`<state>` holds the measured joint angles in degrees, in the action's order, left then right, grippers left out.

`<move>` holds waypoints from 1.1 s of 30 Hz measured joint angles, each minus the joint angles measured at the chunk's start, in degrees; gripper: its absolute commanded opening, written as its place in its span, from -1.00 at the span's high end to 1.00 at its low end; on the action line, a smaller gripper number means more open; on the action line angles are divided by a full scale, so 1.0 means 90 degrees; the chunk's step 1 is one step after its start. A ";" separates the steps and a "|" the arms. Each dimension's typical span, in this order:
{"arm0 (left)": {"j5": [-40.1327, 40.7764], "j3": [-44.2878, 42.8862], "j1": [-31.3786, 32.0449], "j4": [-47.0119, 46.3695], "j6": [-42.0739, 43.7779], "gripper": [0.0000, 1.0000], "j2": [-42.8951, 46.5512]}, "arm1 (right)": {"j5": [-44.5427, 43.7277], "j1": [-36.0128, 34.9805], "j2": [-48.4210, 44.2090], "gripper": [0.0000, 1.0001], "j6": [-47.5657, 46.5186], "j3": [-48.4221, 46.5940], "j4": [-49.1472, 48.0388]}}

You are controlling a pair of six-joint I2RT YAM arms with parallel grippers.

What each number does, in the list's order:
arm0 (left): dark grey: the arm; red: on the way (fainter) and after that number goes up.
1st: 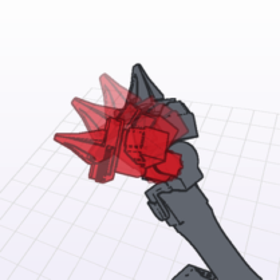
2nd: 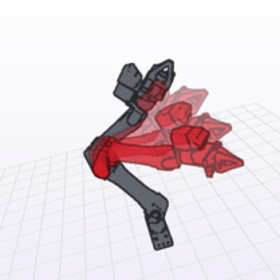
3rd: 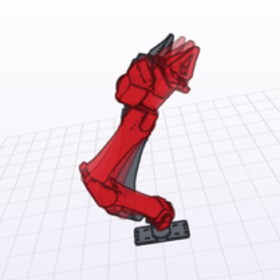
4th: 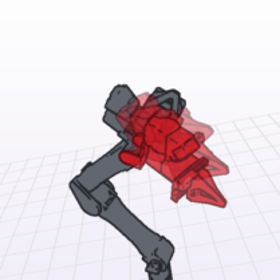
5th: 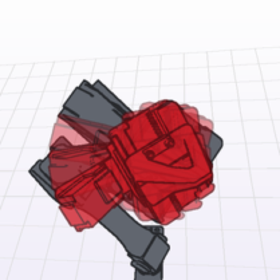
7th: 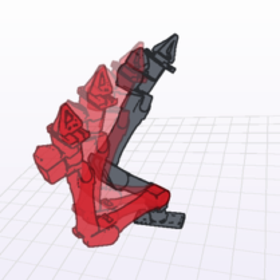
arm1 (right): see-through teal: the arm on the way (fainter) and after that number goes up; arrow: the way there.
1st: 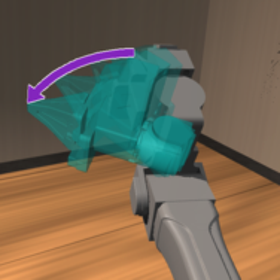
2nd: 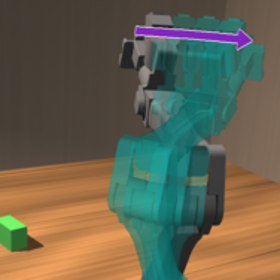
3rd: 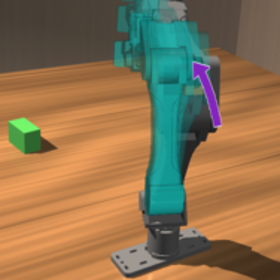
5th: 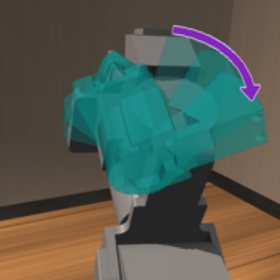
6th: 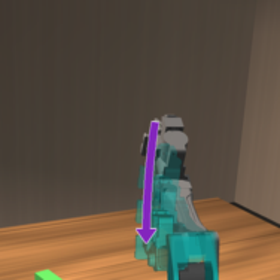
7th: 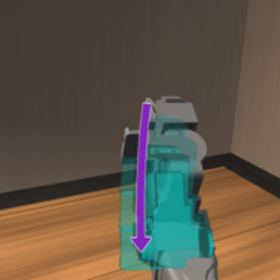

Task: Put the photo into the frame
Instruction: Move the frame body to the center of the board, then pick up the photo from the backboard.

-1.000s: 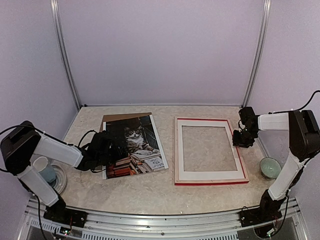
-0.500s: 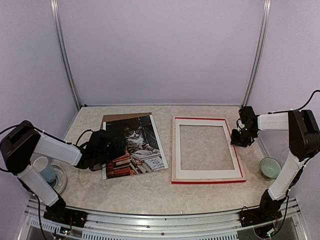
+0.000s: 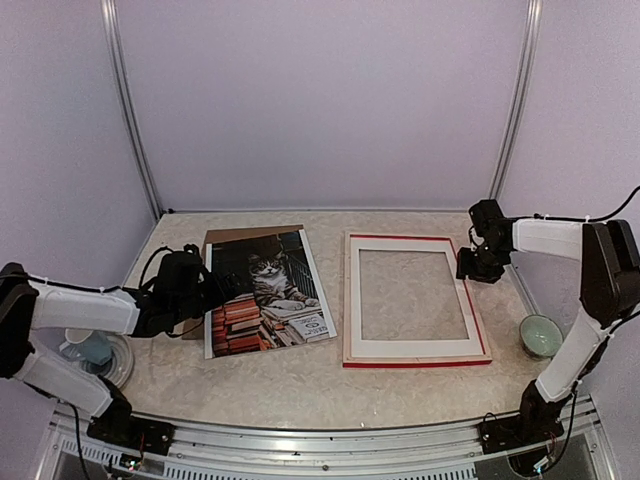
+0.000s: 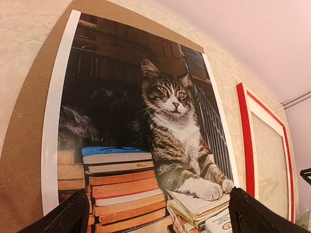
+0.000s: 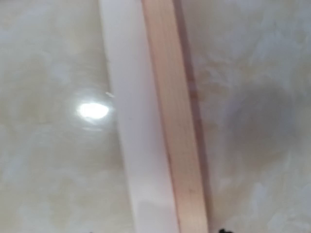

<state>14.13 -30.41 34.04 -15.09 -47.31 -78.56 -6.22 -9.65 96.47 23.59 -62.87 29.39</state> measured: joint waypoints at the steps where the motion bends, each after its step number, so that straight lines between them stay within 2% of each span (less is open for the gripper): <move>1: 0.0007 0.0032 0.0002 0.0032 0.0000 -0.98 0.0148 | -0.0010 -0.0024 -0.0056 -0.18 0.0005 -0.0024 0.0032; 8: 0.0027 0.0488 0.0087 0.0393 -0.0121 -0.98 0.0920 | -0.0063 -0.0449 -0.0359 -0.42 0.0005 -0.0340 0.0284; 19: -0.0559 0.1433 0.0170 0.0879 -0.0835 -0.98 0.2028 | -0.0107 -0.1328 -0.0415 -0.47 0.0019 -0.0823 0.0520; 33: -0.0563 0.1569 0.0483 0.1630 -0.1559 -0.98 0.2215 | -0.0272 -0.1974 -0.0408 -0.69 0.0231 -0.0901 0.0566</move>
<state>9.06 -16.29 38.39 -0.43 -61.34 -58.63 -8.67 -27.42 92.79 25.67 -70.98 34.48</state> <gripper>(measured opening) 0.989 0.827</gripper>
